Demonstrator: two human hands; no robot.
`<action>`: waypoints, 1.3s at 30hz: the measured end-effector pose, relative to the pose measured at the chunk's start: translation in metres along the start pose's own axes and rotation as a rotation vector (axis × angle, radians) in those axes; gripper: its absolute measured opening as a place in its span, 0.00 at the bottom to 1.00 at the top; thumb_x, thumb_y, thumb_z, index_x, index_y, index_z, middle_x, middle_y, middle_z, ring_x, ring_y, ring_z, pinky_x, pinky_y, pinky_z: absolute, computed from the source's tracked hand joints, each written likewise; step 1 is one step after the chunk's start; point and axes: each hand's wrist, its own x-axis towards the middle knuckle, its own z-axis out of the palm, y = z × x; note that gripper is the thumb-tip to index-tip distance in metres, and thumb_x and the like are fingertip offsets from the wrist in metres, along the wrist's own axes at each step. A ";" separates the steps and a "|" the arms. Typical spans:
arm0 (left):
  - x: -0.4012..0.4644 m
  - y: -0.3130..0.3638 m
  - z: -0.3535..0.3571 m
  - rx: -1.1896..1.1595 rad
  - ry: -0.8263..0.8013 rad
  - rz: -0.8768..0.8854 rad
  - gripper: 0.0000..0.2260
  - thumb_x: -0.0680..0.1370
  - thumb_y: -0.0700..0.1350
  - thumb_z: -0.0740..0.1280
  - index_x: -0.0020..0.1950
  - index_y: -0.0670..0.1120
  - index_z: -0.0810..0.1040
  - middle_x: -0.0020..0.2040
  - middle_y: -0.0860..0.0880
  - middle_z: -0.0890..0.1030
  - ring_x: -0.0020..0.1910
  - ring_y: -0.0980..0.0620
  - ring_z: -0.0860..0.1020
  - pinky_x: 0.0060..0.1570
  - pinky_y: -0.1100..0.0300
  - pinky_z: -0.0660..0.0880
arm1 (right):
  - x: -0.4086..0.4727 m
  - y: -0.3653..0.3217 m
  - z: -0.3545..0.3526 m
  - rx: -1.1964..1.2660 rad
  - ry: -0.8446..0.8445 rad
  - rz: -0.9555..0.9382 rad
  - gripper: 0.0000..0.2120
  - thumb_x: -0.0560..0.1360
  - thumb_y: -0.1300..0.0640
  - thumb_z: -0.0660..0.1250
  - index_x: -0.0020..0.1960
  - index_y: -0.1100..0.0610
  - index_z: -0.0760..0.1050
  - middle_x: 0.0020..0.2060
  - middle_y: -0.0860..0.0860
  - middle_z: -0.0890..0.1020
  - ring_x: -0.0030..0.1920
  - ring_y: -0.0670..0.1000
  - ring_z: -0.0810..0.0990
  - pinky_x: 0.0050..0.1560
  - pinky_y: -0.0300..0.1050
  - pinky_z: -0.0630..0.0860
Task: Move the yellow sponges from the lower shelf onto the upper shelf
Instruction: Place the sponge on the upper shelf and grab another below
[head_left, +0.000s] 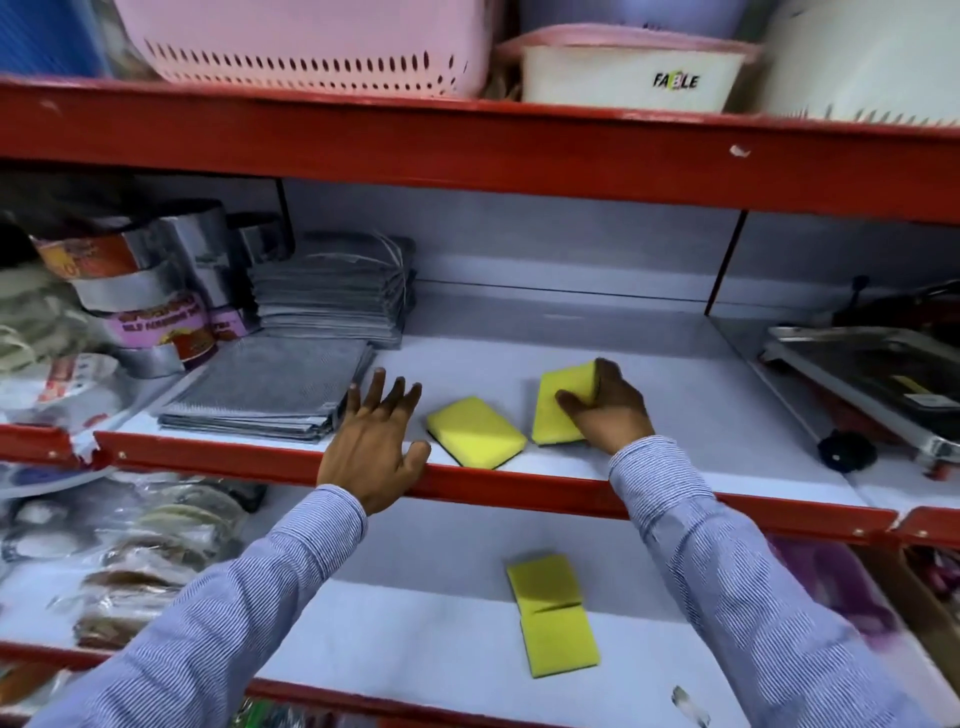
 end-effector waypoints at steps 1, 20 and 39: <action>-0.001 0.000 0.000 -0.006 -0.003 0.009 0.39 0.70 0.61 0.44 0.80 0.49 0.59 0.81 0.46 0.59 0.82 0.45 0.47 0.81 0.43 0.44 | 0.002 0.000 0.006 -0.061 -0.059 0.022 0.35 0.77 0.46 0.68 0.77 0.59 0.59 0.71 0.61 0.72 0.72 0.62 0.70 0.72 0.51 0.67; 0.003 -0.004 0.001 0.001 -0.055 0.016 0.37 0.69 0.60 0.45 0.77 0.53 0.64 0.77 0.46 0.68 0.81 0.43 0.55 0.80 0.42 0.51 | -0.083 0.076 0.032 -0.149 0.182 -1.231 0.09 0.74 0.65 0.66 0.51 0.60 0.83 0.46 0.56 0.83 0.48 0.55 0.80 0.51 0.45 0.77; 0.002 -0.001 -0.001 -0.045 -0.052 -0.024 0.34 0.71 0.59 0.46 0.77 0.54 0.65 0.76 0.45 0.70 0.81 0.42 0.56 0.80 0.41 0.52 | -0.103 0.155 0.156 -0.526 -0.318 -0.054 0.36 0.63 0.33 0.68 0.64 0.53 0.69 0.63 0.55 0.68 0.61 0.60 0.71 0.58 0.52 0.76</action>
